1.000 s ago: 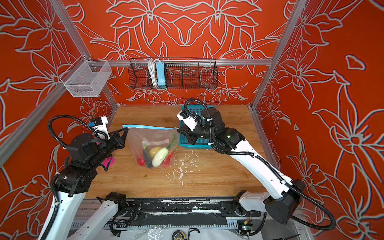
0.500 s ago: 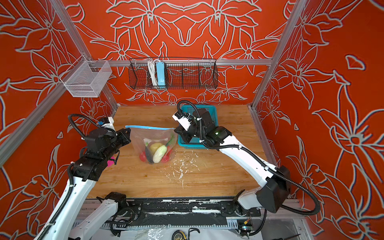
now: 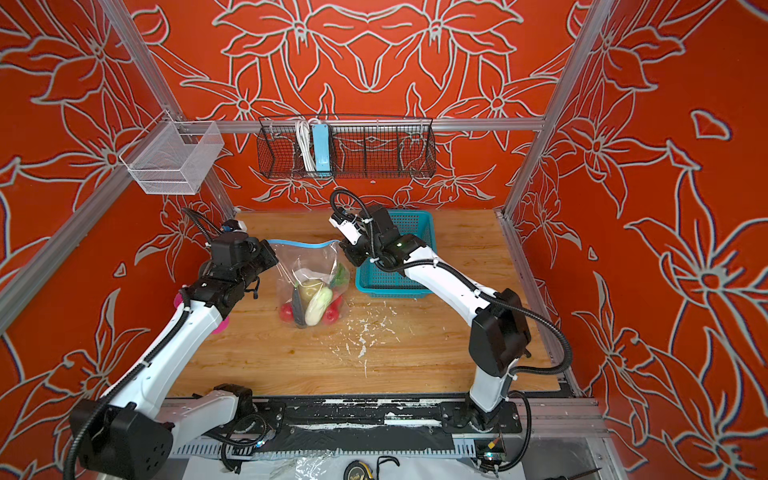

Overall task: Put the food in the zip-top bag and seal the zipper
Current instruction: 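Lower the sealed bag flat onto the table with both grippers, then open both grippers and release the bag zipper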

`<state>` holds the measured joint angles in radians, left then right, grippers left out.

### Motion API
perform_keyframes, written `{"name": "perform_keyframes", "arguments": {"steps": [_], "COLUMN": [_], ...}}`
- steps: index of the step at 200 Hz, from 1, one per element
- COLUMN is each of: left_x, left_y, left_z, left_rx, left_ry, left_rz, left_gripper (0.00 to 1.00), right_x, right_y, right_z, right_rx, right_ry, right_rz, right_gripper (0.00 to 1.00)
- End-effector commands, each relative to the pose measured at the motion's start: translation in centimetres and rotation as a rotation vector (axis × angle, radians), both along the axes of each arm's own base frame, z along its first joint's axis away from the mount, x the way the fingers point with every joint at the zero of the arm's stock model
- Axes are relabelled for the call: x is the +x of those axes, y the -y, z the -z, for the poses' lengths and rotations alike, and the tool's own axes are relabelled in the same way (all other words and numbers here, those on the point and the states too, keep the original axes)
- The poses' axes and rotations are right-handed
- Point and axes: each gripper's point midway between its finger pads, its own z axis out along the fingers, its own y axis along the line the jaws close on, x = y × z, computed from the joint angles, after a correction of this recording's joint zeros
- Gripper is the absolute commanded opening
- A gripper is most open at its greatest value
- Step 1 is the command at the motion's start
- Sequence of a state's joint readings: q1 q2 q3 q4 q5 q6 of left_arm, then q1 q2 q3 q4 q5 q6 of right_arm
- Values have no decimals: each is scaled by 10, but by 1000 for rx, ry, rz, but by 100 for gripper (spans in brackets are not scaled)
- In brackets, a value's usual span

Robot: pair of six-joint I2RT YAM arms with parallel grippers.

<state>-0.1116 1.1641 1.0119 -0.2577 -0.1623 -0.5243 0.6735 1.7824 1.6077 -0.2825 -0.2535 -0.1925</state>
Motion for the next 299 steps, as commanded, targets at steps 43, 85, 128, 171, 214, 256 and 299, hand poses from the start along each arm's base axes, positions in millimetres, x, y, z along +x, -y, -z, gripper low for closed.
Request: {"name": "perform_keyframes", "arguments": {"steps": [43,85,128,171,214,256,299], "left_x": [54,96,153,204,230,235,222], "left_y": [-26,-41,-45,-43,-45,-49,-52], "left_z": [4,22,47,82,112,114,83], "left_rx": [21,28,13,-4,-12,-3,27], "left_ry": [-21,-34,-65,-104,-128,-129,-63], "left_rz": [-131,-160,-124,-98,-102,-111,-114], "left_gripper": [0,0,0,0,4,37,99], "right_x": [71,114,156,190,200,202,201], "right_y": [-5,-2,-4,-10,-28,-33,-31], "right_z": [14,32,59,92,100,88,73], "right_rx": [-112,-109,-69,-61,0,53,71], "right_ry": [105,92,65,63,65,77,88], "right_rz": [125,171,174,181,120,125,130], "right_gripper": [0,0,0,0,0,57,67]}}
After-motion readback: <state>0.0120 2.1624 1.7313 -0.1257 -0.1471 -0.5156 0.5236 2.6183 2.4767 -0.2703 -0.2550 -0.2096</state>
